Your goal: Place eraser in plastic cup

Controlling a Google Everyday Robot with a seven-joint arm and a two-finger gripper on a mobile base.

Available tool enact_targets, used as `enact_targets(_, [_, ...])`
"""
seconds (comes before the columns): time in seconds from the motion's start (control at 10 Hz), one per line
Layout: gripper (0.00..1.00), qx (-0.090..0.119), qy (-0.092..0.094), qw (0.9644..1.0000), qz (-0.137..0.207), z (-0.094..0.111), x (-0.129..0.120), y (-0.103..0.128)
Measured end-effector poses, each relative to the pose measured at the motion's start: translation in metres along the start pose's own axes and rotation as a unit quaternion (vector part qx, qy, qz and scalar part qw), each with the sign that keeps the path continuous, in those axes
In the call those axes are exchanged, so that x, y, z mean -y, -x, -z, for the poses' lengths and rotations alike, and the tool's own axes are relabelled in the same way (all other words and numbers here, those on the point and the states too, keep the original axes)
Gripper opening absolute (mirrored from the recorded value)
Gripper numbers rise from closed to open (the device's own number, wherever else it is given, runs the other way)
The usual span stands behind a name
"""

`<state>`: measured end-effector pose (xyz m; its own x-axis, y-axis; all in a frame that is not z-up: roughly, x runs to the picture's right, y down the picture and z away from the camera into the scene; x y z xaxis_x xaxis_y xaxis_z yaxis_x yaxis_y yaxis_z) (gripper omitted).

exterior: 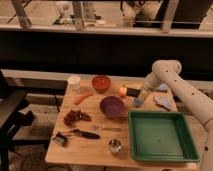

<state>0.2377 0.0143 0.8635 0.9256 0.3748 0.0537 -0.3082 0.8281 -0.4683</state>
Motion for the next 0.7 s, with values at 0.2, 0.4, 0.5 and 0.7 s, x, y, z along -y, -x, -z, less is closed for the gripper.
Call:
enact_targets(0.2, [0.0,-0.003,0.002,1.0,-0.008,-0.001,0.005,-0.009])
enact_targets(0.4, [0.0,-0.006,0.007,0.9998,-0.016,-0.002,0.005,-0.02])
enact_targets(0.5, [0.0,-0.006,0.009,0.9998,-0.018,-0.004,0.005,-0.022])
enact_targets(0.7, [0.0,-0.007,0.014,0.9997,-0.019,-0.009,0.003,-0.023])
